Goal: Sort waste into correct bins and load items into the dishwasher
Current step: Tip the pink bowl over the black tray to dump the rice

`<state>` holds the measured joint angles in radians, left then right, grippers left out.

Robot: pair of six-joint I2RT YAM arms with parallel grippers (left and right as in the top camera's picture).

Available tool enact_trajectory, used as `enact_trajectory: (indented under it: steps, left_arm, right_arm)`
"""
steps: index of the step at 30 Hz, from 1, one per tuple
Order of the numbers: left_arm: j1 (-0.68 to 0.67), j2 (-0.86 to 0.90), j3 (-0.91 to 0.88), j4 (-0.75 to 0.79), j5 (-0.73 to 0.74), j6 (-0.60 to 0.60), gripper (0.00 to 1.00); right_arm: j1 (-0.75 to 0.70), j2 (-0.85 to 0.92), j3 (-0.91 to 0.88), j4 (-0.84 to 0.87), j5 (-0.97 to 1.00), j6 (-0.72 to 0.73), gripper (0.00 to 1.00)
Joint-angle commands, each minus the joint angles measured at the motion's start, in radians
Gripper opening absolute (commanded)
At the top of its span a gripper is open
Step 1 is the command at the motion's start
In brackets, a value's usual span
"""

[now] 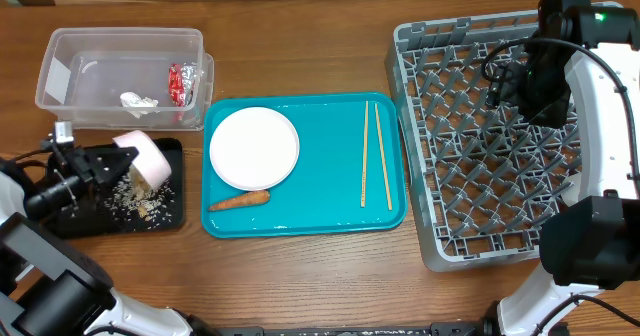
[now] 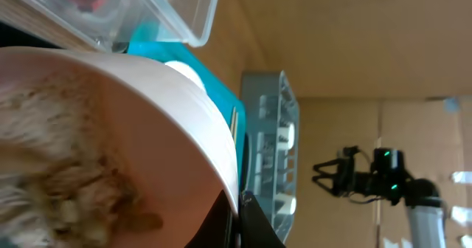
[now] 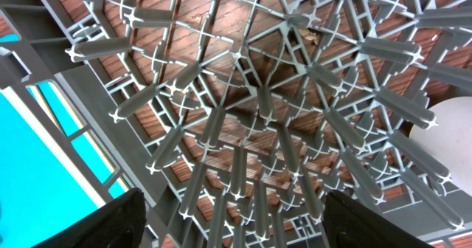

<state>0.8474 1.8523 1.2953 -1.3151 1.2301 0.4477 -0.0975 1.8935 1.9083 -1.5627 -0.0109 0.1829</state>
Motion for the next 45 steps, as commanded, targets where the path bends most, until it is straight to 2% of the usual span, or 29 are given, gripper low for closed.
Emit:
enact_trajectory:
  steps: [1, 3, 7, 18, 22, 24, 27, 28, 33, 38, 40, 42, 44, 45]
  left_arm:
    - [0.025, -0.008, -0.01, -0.029, 0.079, -0.04, 0.04]
    - [0.032, -0.008, -0.01, -0.06, 0.08, -0.09, 0.04]
    - [0.032, -0.008, -0.01, -0.072, 0.079, -0.112, 0.04]
    - [0.032, -0.008, -0.01, -0.063, 0.072, -0.089, 0.04]
    - [0.032, -0.008, -0.01, -0.121, 0.174, -0.142, 0.04]
    - [0.036, -0.008, -0.01, -0.043, 0.212, -0.135, 0.04]
    - [0.037, -0.008, -0.01, 0.004, 0.149, -0.24, 0.04]
    - [0.037, -0.008, -0.01, 0.004, 0.137, -0.227, 0.04]
    - [0.035, -0.008, -0.01, 0.005, 0.095, 0.035, 0.04]
    - [0.032, -0.008, -0.011, -0.01, 0.074, 0.232, 0.04]
    - [0.029, -0.008, -0.011, -0.016, 0.062, 0.247, 0.04]
    - [0.029, -0.008, -0.011, -0.025, 0.053, 0.176, 0.04]
    - [0.03, -0.009, -0.011, -0.03, 0.038, 0.24, 0.04]
    - [0.03, -0.001, -0.011, -0.01, 0.054, 0.156, 0.04]
  right_arm:
    - [0.0, -0.036, 0.024, 0.005, 0.01, -0.004, 0.79]
    - [0.0, -0.036, 0.024, 0.005, 0.01, -0.004, 0.79]
    - [0.0, -0.036, 0.024, 0.005, 0.01, -0.004, 0.79]
    - [0.0, -0.036, 0.024, 0.001, 0.01, -0.004, 0.79]
    - [0.0, -0.036, 0.024, 0.001, 0.01, -0.003, 0.79]
    - [0.0, -0.036, 0.024, 0.001, 0.01, -0.004, 0.79]
    - [0.0, -0.036, 0.024, -0.002, 0.01, -0.003, 0.79]
    - [0.0, -0.036, 0.024, -0.003, 0.01, -0.004, 0.79]
    - [0.0, -0.036, 0.024, -0.003, 0.01, -0.004, 0.79]
    - [0.0, -0.036, 0.024, -0.003, 0.01, -0.004, 0.79]
    - [0.0, -0.036, 0.024, -0.003, 0.01, -0.004, 0.79]
    - [0.0, -0.036, 0.024, -0.004, 0.01, -0.004, 0.79]
    - [0.0, -0.036, 0.024, -0.006, 0.01, -0.004, 0.79]
    - [0.0, -0.036, 0.024, -0.003, 0.01, -0.004, 0.79]
